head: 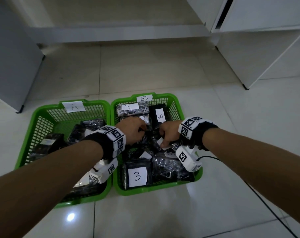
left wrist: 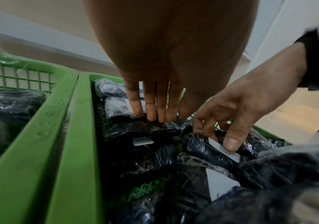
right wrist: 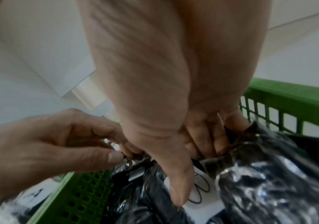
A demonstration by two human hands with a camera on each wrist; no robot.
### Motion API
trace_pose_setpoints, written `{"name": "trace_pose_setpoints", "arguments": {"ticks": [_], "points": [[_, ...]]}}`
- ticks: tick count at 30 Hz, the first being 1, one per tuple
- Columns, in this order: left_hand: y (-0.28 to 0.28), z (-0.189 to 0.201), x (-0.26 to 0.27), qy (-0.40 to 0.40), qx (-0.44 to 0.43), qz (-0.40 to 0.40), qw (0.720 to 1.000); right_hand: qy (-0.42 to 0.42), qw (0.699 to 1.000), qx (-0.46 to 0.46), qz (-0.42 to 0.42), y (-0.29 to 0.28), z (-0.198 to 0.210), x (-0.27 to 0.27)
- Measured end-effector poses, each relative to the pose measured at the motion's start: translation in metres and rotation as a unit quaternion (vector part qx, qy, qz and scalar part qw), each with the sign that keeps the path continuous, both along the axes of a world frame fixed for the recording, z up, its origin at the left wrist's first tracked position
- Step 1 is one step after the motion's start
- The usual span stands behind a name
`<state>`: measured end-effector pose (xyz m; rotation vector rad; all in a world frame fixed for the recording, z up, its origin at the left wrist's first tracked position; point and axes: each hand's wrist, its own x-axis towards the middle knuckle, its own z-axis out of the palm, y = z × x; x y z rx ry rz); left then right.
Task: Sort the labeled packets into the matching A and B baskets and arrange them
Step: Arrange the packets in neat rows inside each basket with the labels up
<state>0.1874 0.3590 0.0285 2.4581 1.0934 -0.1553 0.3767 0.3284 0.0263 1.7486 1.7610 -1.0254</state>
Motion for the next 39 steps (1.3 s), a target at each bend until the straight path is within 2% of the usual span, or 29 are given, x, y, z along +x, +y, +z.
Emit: {"name": "trace_pose_setpoints", "arguments": {"ticks": [8, 10, 12, 15, 17, 21, 27, 29, 31, 33, 35, 39], "points": [[0.003, 0.011, -0.003, -0.030, -0.039, 0.000, 0.999, 0.118, 0.987, 0.004, -0.109, -0.003, 0.022, 0.019], [0.003, 0.014, -0.003, -0.041, -0.061, 0.016, 0.997, 0.180, 0.969, 0.003, -0.166, -0.004, 0.030, 0.030], [0.003, 0.015, -0.002, -0.069, -0.102, 0.067, 0.990, 0.249, 0.942, 0.005, -0.226, -0.006, 0.037, 0.039], [0.001, 0.016, 0.001, -0.169, -0.245, 0.173, 0.939, 0.347, 0.879, 0.002, -0.327, -0.008, 0.045, 0.047], [0.000, 0.020, 0.003, -0.209, -0.296, 0.203, 0.910, 0.390, 0.847, -0.001, -0.361, -0.008, 0.050, 0.049], [-0.002, 0.030, 0.006, -0.284, -0.366, 0.216, 0.859, 0.446, 0.816, 0.013, -0.369, -0.011, 0.060, 0.047], [-0.001, 0.039, 0.021, -0.364, -0.358, 0.255, 0.821, 0.464, 0.787, 0.088, -0.396, -0.013, 0.067, 0.041], [0.006, 0.042, 0.027, -0.393, -0.335, 0.287, 0.807, 0.441, 0.806, 0.106, -0.379, -0.010, 0.072, 0.044], [0.013, 0.047, 0.031, -0.409, -0.308, 0.314, 0.799, 0.380, 0.834, 0.153, -0.370, -0.006, 0.074, 0.047], [0.019, 0.049, 0.031, -0.401, -0.274, 0.334, 0.808, 0.269, 0.882, 0.210, -0.324, -0.007, 0.071, 0.049], [0.023, 0.047, 0.026, -0.387, -0.259, 0.344, 0.816, 0.155, 0.932, 0.224, -0.239, -0.011, 0.060, 0.045], [0.027, 0.035, 0.008, -0.314, -0.244, 0.348, 0.849, 0.009, 0.982, 0.171, -0.081, -0.022, 0.032, 0.024]]}}
